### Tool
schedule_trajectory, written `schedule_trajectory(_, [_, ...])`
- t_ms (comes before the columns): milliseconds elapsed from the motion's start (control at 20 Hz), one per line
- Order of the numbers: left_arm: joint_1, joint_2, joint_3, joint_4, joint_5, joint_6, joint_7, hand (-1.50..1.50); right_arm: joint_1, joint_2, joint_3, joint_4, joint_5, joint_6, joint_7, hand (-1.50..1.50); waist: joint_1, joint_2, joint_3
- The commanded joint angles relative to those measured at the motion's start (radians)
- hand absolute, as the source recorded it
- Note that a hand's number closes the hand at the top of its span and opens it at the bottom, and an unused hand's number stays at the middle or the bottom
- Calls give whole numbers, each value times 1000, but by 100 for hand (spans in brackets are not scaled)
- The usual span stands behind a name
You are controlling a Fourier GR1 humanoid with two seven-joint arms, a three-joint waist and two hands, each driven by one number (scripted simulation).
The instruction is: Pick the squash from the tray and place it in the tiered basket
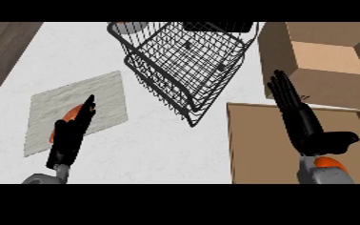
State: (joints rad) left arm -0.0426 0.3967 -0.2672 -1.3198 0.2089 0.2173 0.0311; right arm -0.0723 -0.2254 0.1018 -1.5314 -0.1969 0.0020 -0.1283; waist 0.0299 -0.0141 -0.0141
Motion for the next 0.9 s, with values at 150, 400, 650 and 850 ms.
schedule_trajectory(150, [-27, 55, 115, -106, 72, -44, 16, 0, 185, -60, 25, -279, 40, 61, -147, 150, -50, 4, 14])
schedule_trajectory(400, [-3, 23, 112, -134, 104, -41, 16, 0, 278, -39, -204, -174, 201, -321, 18, -150, -98, 2, 12])
schedule_trajectory(650, [-10, 22, 112, -175, 119, -77, 59, 0, 427, 31, -144, -300, 343, -420, -99, -150, -44, 11, 14])
schedule_trajectory(850, [-30, 44, 130, -211, 128, -77, 114, 0, 522, -132, -190, -522, 438, -372, 87, -150, -47, 9, 12])
